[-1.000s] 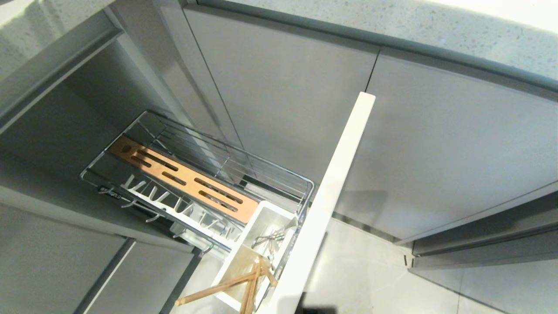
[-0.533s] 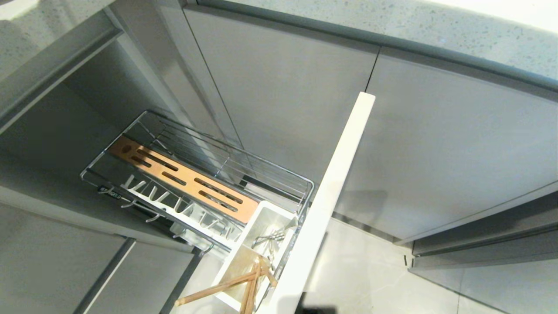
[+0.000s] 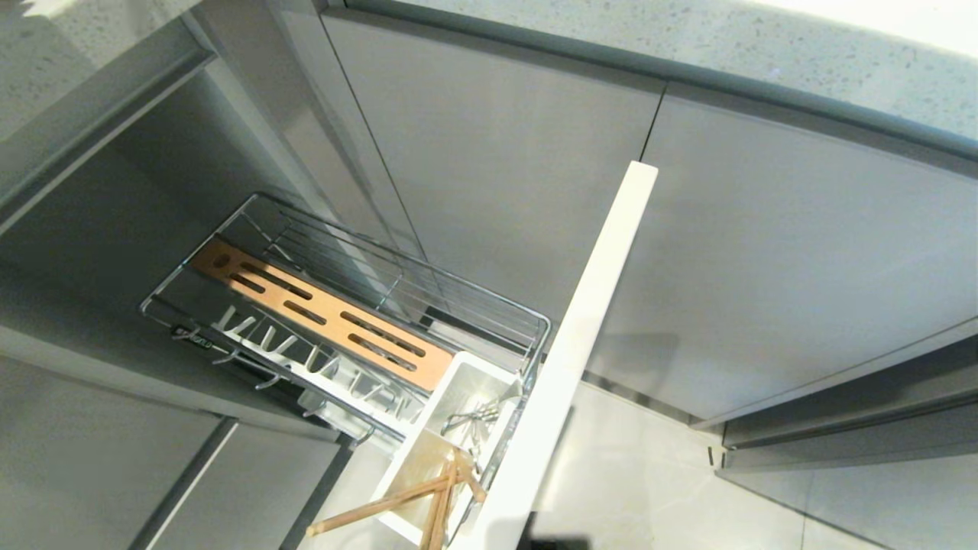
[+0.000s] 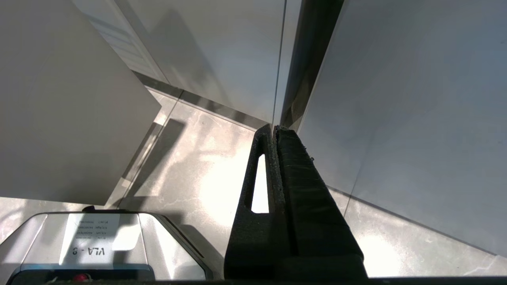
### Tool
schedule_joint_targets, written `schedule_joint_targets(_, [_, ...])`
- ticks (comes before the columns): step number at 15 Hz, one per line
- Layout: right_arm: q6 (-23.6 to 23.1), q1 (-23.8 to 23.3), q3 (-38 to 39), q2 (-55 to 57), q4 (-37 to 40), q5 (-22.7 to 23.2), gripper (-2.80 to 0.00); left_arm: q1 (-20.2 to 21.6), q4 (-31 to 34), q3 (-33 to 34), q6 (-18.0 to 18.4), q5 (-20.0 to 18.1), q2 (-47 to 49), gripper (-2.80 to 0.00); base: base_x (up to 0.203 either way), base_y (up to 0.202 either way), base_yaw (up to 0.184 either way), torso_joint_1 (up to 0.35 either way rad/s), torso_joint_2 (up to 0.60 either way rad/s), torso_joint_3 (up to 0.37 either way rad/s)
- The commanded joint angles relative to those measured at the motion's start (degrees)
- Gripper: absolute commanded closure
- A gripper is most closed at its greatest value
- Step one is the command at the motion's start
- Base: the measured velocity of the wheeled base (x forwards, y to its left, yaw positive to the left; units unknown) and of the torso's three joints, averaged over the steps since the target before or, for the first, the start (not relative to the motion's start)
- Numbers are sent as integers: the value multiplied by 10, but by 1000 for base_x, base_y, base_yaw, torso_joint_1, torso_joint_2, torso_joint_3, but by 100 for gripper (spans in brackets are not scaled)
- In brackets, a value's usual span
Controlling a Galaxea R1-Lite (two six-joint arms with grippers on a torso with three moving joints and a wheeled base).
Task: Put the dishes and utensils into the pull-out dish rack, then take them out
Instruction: Pick up the bowl and place it in the cupboard
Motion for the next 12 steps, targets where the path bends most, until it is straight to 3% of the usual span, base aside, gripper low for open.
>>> schedule_joint_targets(1, [0,0,1,0,0,0,0,0,1,0,0,-2,16,-280,0,0,0,0,0,0])
schedule_joint_targets(12, [0,0,1,0,0,0,0,7,8,0,-54,-19,56,-280,0,0,0,0,0,0])
